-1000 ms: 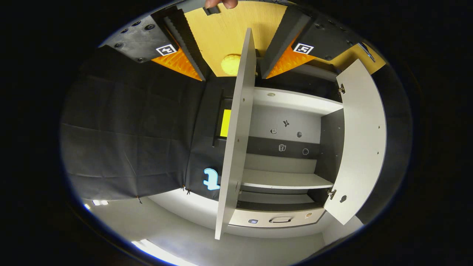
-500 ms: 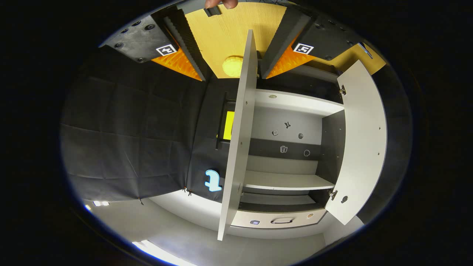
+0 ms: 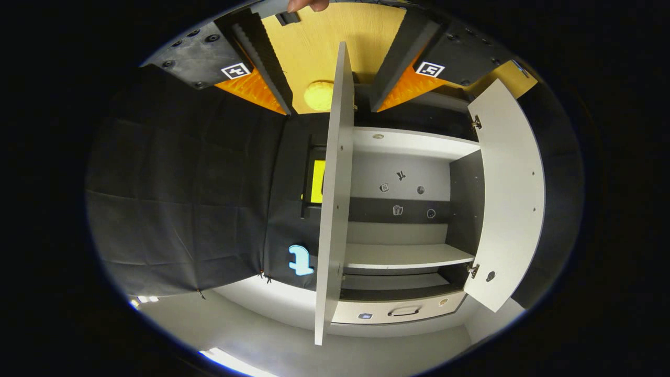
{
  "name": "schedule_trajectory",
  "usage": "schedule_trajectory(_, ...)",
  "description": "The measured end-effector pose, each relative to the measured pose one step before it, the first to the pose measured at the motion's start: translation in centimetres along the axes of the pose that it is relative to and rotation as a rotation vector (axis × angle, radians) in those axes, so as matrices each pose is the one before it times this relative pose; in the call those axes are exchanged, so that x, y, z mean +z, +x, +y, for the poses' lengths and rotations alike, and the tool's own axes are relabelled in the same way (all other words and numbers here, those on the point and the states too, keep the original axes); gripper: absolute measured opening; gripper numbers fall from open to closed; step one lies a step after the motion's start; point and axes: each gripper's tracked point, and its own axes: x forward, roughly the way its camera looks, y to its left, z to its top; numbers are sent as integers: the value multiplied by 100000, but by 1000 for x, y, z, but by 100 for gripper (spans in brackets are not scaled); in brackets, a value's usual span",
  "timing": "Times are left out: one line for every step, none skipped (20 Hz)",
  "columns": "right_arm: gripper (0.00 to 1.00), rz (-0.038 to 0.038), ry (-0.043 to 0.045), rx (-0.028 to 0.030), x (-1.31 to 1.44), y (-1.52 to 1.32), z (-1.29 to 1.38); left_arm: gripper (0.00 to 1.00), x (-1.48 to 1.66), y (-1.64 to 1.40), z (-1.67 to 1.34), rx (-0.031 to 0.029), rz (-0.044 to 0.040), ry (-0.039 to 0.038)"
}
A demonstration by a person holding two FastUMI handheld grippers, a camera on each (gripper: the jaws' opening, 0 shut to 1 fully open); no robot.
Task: Grasp the bottle in the cabinet with the left hand and place it on the coaster, then close the right door with the right hand and the left door with the left hand.
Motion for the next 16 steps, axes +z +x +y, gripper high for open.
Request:
schedule_trajectory(98,207,251,64,-14,167,-220,97,692,-711,339,864,-443,-855)
schedule_trajectory(98,22,422,-123,75,154,-281,98,931,-614,550,1310,-602,-793)
schedule_trajectory(98,-425,663,-144,220,100,-333,98,939,-536,353,938,-832,-916)
schedule_trajectory(98,-574,797,-162,225,171,-285,97,1178,-504,410,1031,-1169,-312)
schedule_trajectory(98,-798,755,-10,296,115,-263,97,1207,-792,333,1405,-1303,329)
schedule_trajectory(98,-1454,1048,192,507,168,-235,96,1313,-529,528,1685,-1174,549)
schedule_trajectory(98,-1624,1360,161,468,290,-270,96,1364,-455,528,1513,-1393,127)
schedule_trajectory(98,-605,1031,42,214,503,-330,96,1547,-450,443,1289,-1302,-117)
schedule_trajectory(98,227,548,158,42,467,-386,96,1571,-351,393,1218,-890,459)
schedule_trajectory(98,310,415,-233,-32,434,-707,96,1503,-375,531,1763,-1264,701)
schedule_trajectory(98,214,518,-1008,14,628,-950,96,1601,-365,482,1942,-1352,302)
schedule_trajectory(98,610,1204,-734,-16,724,-969,96,1688,-259,644,2583,-1557,-764)
schedule_trajectory(98,839,1922,-301,-22,738,-788,96,1301,-223,507,2816,-726,-1981)
schedule_trajectory(98,828,1415,41,-19,851,-722,96,1334,-218,497,3037,-409,-2683)
schedule_trajectory(98,431,224,295,67,824,-686,96,1213,-172,543,3805,-759,-2116)
schedule_trajectory(98,-311,-385,130,84,859,-809,96,1383,109,561,3785,-655,-642)
